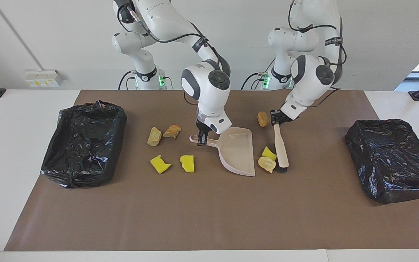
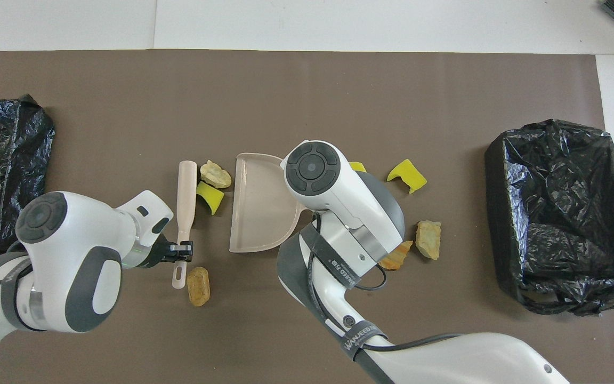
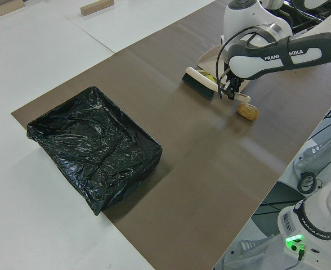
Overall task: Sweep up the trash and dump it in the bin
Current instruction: 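Sweep the crusts and sponge into the dustpan with the left gripper's brush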
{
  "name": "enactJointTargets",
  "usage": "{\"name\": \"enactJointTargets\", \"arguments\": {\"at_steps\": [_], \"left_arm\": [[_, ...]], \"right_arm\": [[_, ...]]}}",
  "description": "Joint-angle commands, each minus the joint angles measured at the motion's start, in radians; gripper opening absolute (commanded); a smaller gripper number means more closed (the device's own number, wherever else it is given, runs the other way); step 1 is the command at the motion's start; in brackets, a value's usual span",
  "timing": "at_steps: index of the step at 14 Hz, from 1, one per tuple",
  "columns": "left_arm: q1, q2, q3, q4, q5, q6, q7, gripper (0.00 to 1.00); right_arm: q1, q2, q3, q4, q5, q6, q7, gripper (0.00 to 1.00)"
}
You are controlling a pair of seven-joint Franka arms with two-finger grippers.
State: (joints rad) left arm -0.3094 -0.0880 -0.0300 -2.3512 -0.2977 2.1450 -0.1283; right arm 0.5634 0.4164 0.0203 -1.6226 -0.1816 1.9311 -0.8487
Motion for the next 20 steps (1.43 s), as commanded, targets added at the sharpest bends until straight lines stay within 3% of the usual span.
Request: {"name": "enactJointTargets", "arguments": {"at_steps": [1, 5, 10, 20], "left_arm": [[-0.114, 0.008, 0.012, 0.038, -0.053, -0.025, -0.004, 0.0], [-0.22, -0.005, 0.009, 0.075, -0.116, -0.043, -0.126, 0.0], [-0.209, -0.176, 0.015, 0.046, -0.1, -0.304, -0.385, 0.0], [-0.214, -0.361, -0.056, -0.148, 0.046, -0.315, -0.918, 0.0]], "right_arm": [[-0.011, -0.024, 0.009, -0.029, -0.007, -0.011, -0.035, 0.0], [-0.011, -0.024, 0.009, -0.029, -0.002, -0.009, -0.03, 0.0], [-0.008, -0.027, 0.009, -0.031, -0.006, -0.041, -0.064, 0.0], [0.035, -0.093, 0.009, -0.132, -0.059, -0.05, -0.181, 0.0]]}}
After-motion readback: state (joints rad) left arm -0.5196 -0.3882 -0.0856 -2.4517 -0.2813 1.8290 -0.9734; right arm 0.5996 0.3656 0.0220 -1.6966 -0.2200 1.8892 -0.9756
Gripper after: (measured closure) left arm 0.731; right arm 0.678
